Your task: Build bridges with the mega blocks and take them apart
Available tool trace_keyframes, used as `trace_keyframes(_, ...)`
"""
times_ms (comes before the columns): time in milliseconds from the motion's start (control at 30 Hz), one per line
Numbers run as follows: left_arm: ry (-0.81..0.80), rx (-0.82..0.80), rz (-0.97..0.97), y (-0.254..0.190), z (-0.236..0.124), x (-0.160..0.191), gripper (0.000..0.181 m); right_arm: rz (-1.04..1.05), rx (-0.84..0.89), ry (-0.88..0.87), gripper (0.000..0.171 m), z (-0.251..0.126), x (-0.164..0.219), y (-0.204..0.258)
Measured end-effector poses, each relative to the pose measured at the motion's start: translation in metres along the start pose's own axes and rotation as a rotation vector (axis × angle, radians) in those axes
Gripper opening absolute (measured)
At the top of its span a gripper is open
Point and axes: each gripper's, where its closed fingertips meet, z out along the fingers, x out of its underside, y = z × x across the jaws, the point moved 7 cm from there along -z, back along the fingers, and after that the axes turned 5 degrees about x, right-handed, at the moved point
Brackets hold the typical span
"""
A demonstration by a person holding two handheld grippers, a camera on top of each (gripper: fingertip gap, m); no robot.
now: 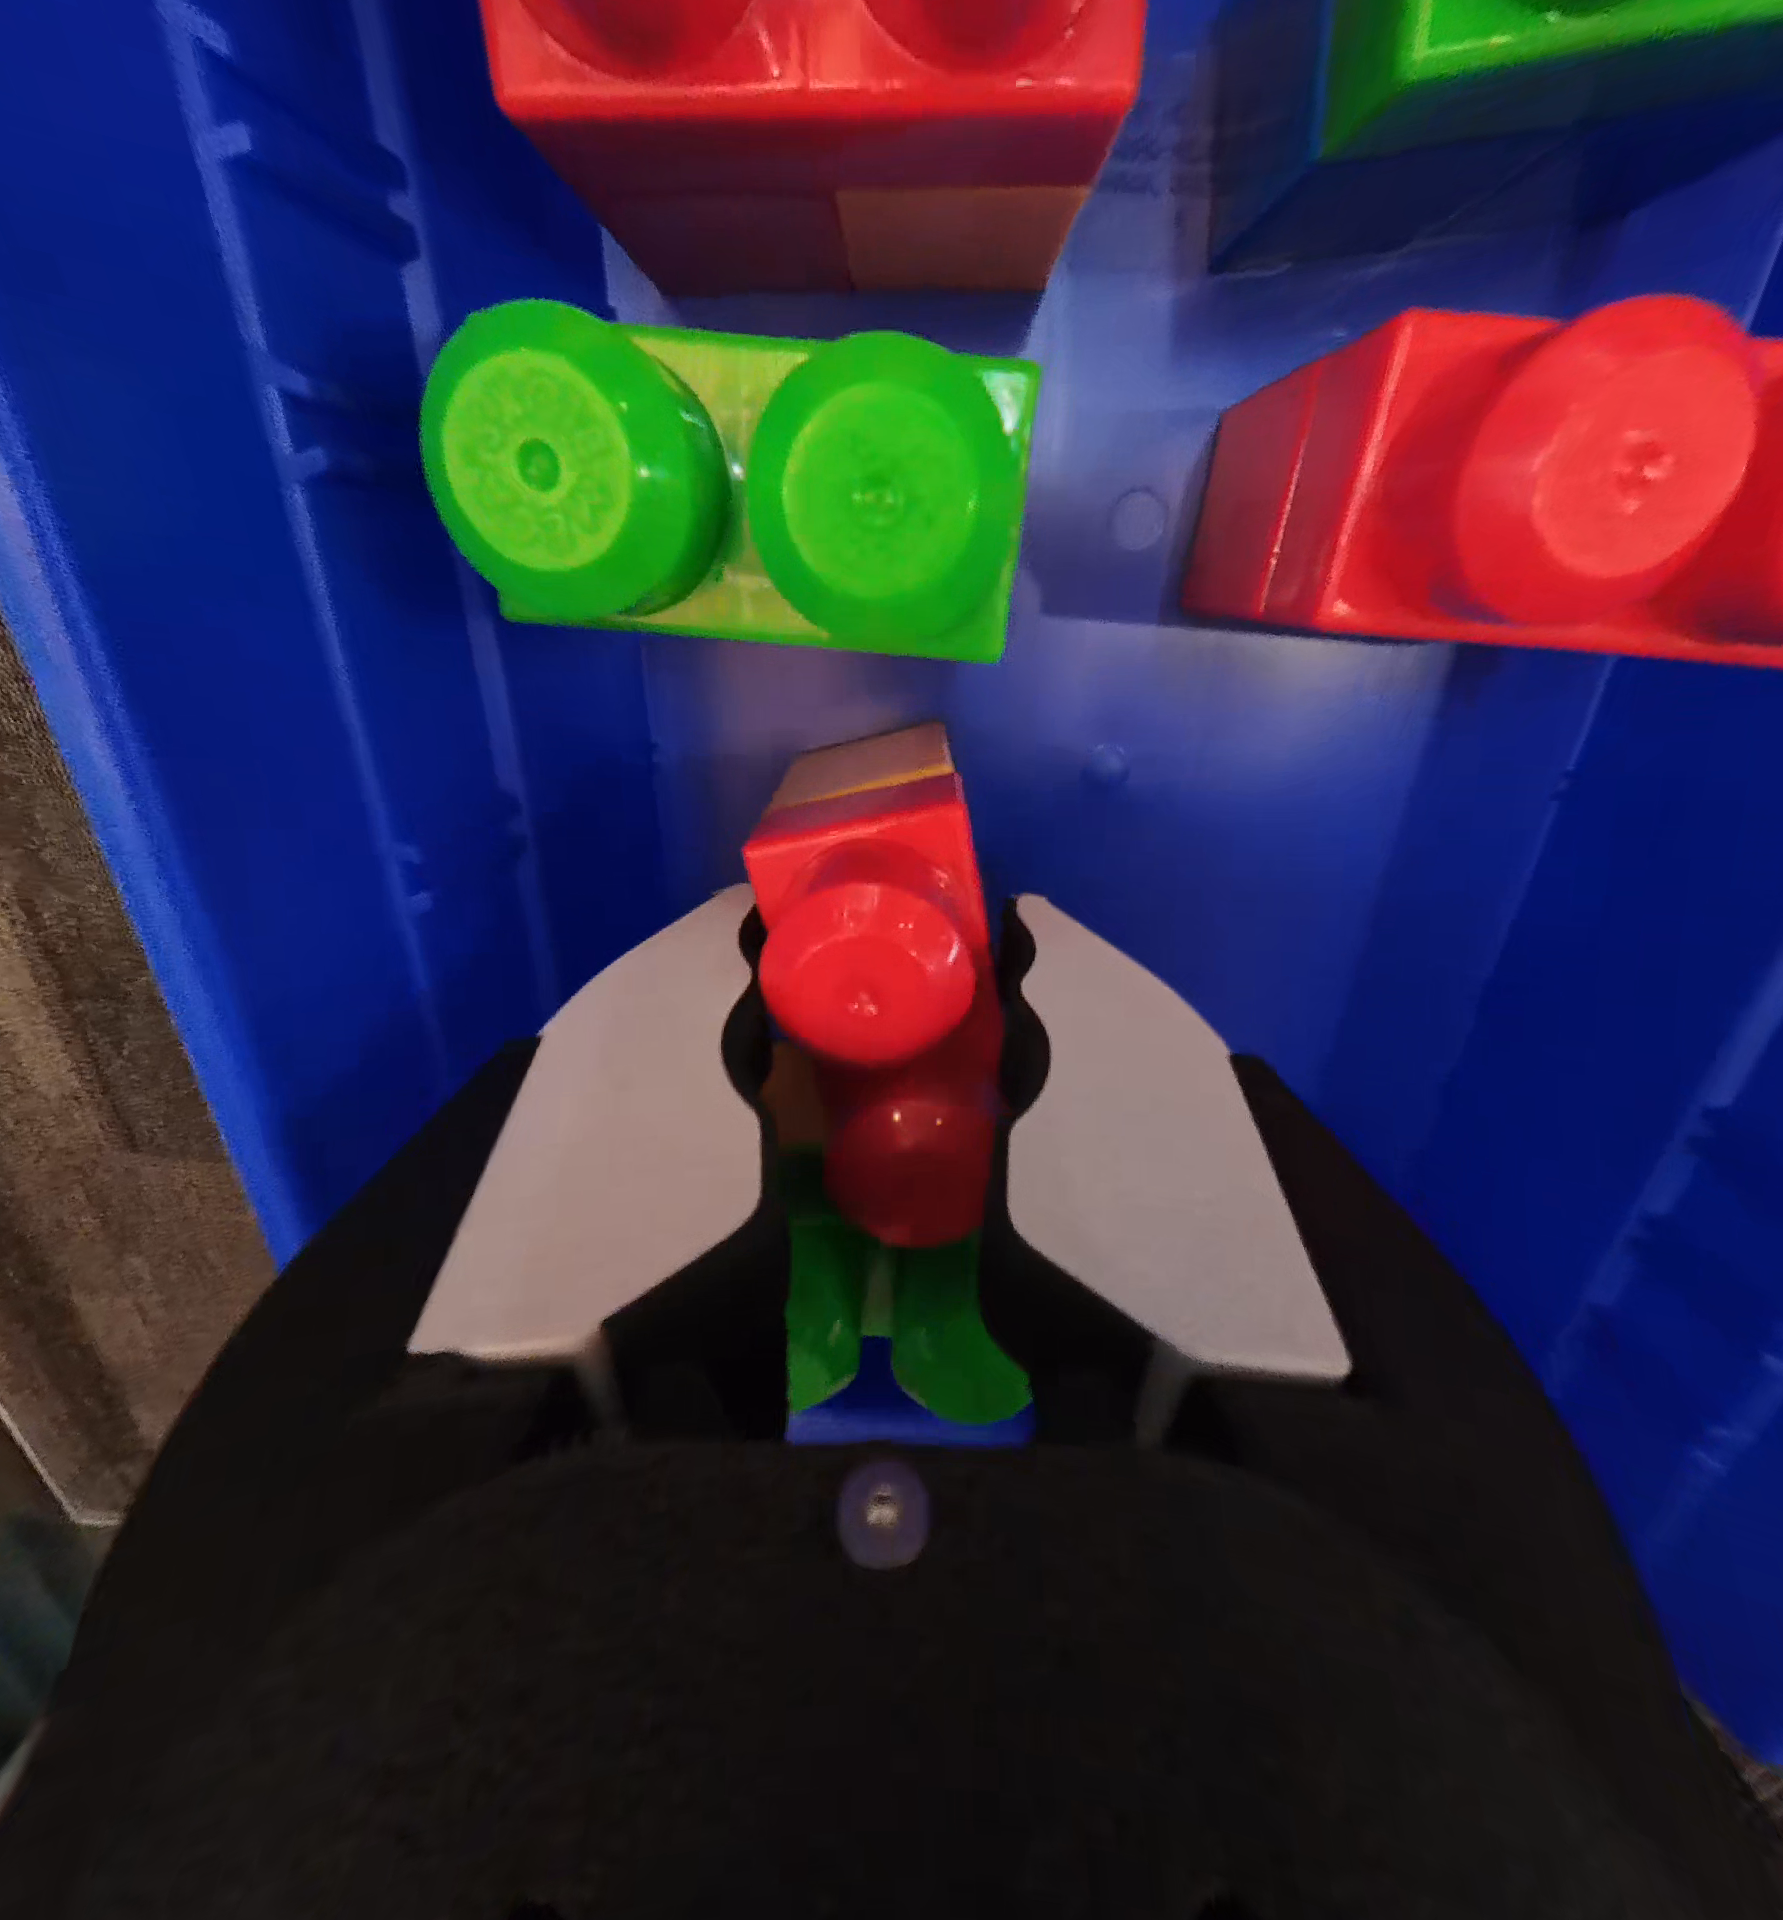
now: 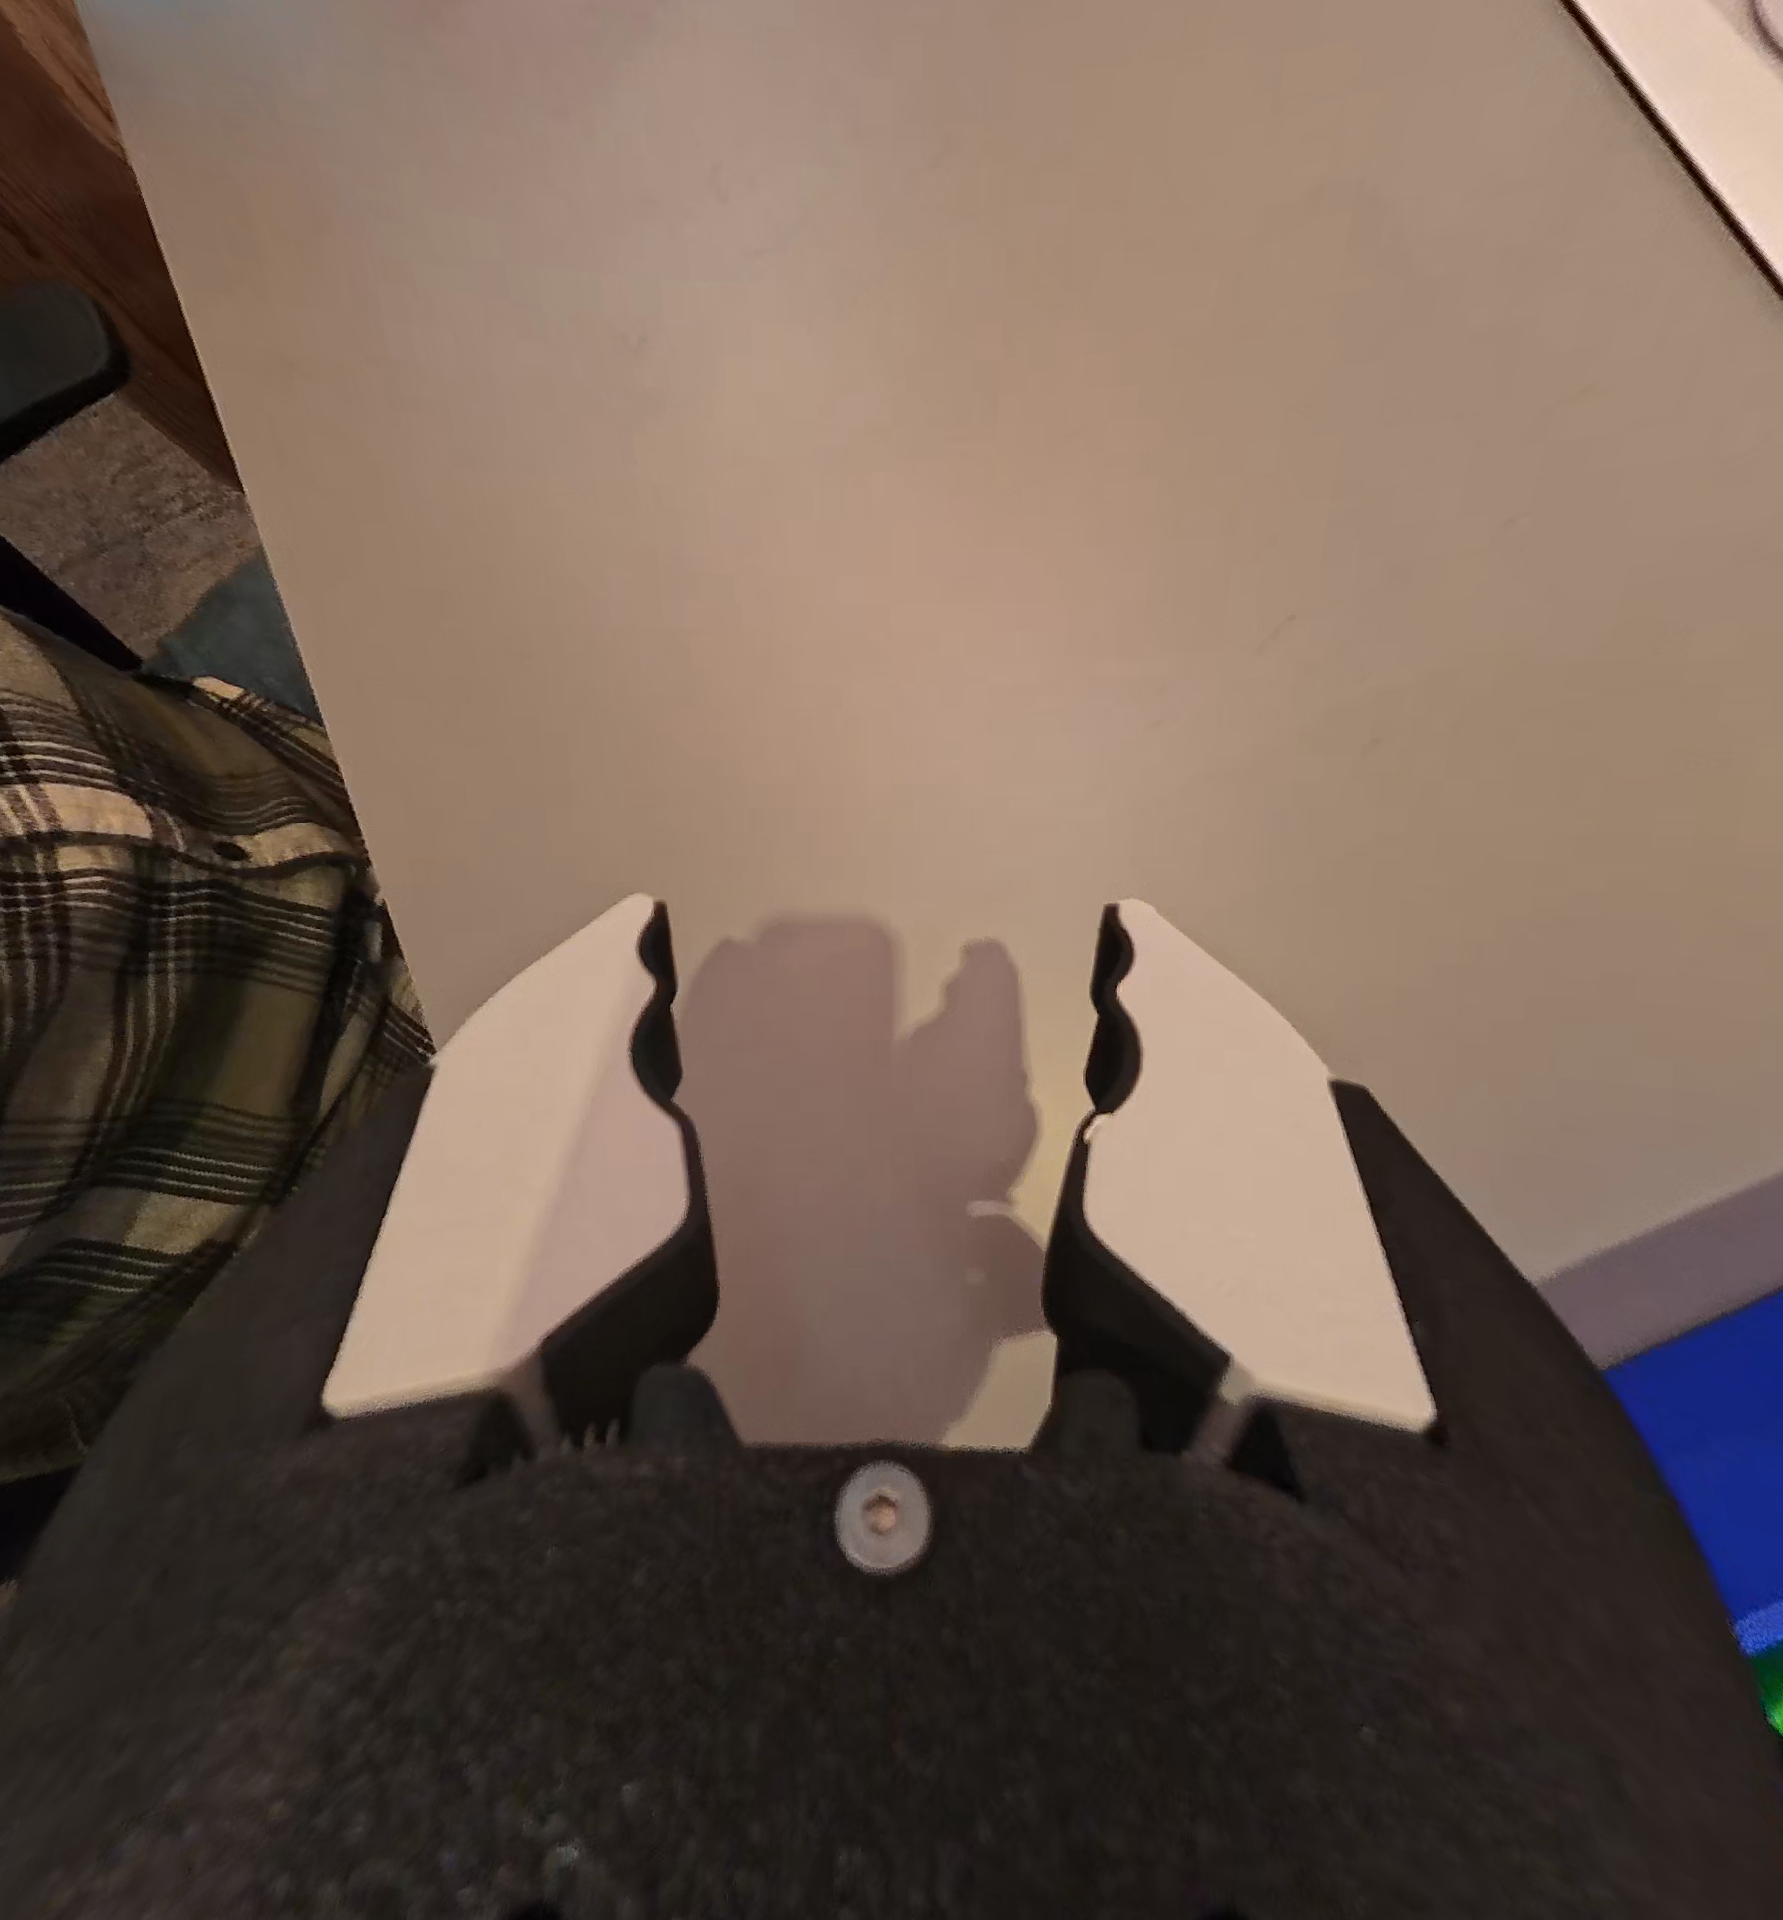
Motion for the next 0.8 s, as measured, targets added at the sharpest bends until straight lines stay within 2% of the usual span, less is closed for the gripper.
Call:
trace_keyframes(167,-0.136,0.084,0.076,-0.007,-0.027,-0.004,0.04,-0.01,-0.015,-0.036,0.076,0.003,-0.001,0.007)
trace_keyframes(267,-0.292,0.211,0.138,-0.025,-0.064,-0.011,0.039,-0.018,-0.022,-0.048,0.077,0.008,-0.004,0.009)
trace_keyframes(400,-0.483,0.371,0.254,-0.069,-0.114,-0.02,0.039,-0.008,-0.056,-0.106,0.077,0.016,-0.019,0.008)
trace_keyframes(500,-0.605,0.513,0.388,-0.119,-0.141,-0.023,0.039,-0.009,-0.083,-0.182,0.077,0.025,-0.04,0.006)
trace_keyframes(600,-0.695,0.655,0.549,-0.184,-0.151,-0.022,0.038,-0.028,-0.108,-0.265,0.079,0.038,-0.068,0.007)
trace_keyframes(800,-0.786,0.899,0.851,-0.313,-0.122,-0.01,0.038,-0.02,-0.187,-0.429,0.086,0.078,-0.127,0.002)
